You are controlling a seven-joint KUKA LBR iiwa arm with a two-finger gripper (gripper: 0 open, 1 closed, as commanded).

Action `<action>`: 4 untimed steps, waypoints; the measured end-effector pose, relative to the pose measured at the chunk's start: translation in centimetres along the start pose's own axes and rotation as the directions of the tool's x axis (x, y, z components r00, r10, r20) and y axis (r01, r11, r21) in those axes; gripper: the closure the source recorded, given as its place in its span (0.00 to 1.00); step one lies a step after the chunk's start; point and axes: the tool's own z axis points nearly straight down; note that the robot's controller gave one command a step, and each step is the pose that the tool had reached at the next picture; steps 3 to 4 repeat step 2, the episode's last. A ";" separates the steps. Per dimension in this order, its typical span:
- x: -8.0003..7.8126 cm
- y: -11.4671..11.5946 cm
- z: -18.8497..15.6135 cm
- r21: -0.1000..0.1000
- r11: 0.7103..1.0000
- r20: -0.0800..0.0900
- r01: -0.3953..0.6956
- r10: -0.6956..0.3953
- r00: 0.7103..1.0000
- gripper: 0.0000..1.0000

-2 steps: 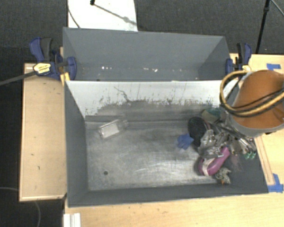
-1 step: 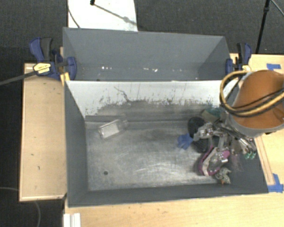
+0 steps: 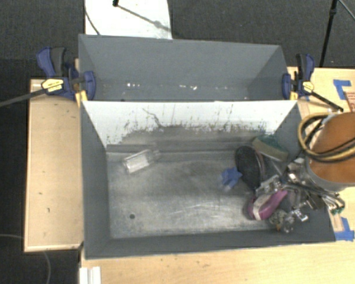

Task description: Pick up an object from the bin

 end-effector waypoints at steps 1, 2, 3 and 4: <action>-0.4 0.3 -0.1 -0.002 1.000 0.007 0.008 -0.008 1.000 1.00; -1.1 -0.1 -10.6 0.006 1.000 0.011 -0.019 0.018 1.000 1.00; -1.1 -0.1 -10.6 0.006 1.000 0.011 -0.019 0.018 1.000 1.00; -1.1 -0.1 -10.6 0.006 1.000 0.011 -0.019 0.018 1.000 1.00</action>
Offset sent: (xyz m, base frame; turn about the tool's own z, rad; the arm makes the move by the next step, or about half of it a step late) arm 0.0000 0.0000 0.0000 0.0000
